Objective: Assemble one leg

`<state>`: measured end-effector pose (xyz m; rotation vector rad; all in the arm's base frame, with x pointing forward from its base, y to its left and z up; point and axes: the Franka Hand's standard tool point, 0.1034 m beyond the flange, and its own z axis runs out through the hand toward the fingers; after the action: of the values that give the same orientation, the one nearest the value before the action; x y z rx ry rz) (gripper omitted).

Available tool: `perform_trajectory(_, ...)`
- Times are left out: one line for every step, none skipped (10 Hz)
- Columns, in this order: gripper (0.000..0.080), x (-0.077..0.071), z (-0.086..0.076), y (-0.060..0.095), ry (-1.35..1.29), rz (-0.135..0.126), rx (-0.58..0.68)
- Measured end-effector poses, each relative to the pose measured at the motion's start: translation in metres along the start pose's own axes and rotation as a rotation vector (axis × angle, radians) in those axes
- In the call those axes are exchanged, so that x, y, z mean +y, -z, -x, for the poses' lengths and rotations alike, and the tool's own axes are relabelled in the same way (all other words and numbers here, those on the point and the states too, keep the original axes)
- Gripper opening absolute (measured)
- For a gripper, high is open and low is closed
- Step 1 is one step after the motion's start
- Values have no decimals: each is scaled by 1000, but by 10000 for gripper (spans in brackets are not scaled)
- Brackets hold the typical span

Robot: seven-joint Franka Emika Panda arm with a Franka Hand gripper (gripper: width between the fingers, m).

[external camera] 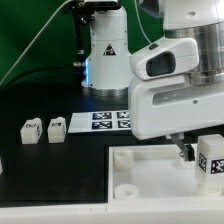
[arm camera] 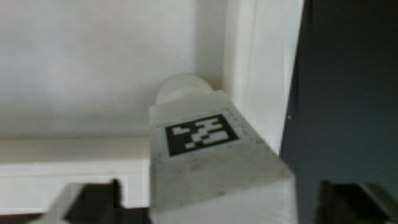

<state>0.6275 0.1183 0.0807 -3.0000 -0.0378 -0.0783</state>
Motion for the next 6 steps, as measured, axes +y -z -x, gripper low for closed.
perform_trajectory(378, 0, 0, 0, -37, 0, 0)
perform_trajectory(307, 2, 0, 0, -130, 1, 1)
perform_trajectory(307, 3, 0, 0, -226, 0, 0)
perform_trajectory(306, 4, 0, 0, -296, -3, 0)
perform_trajectory(306, 6, -1, 0, -475, -23, -1)
perform_trajectory(306, 8, 0, -1, -694, -44, 16)
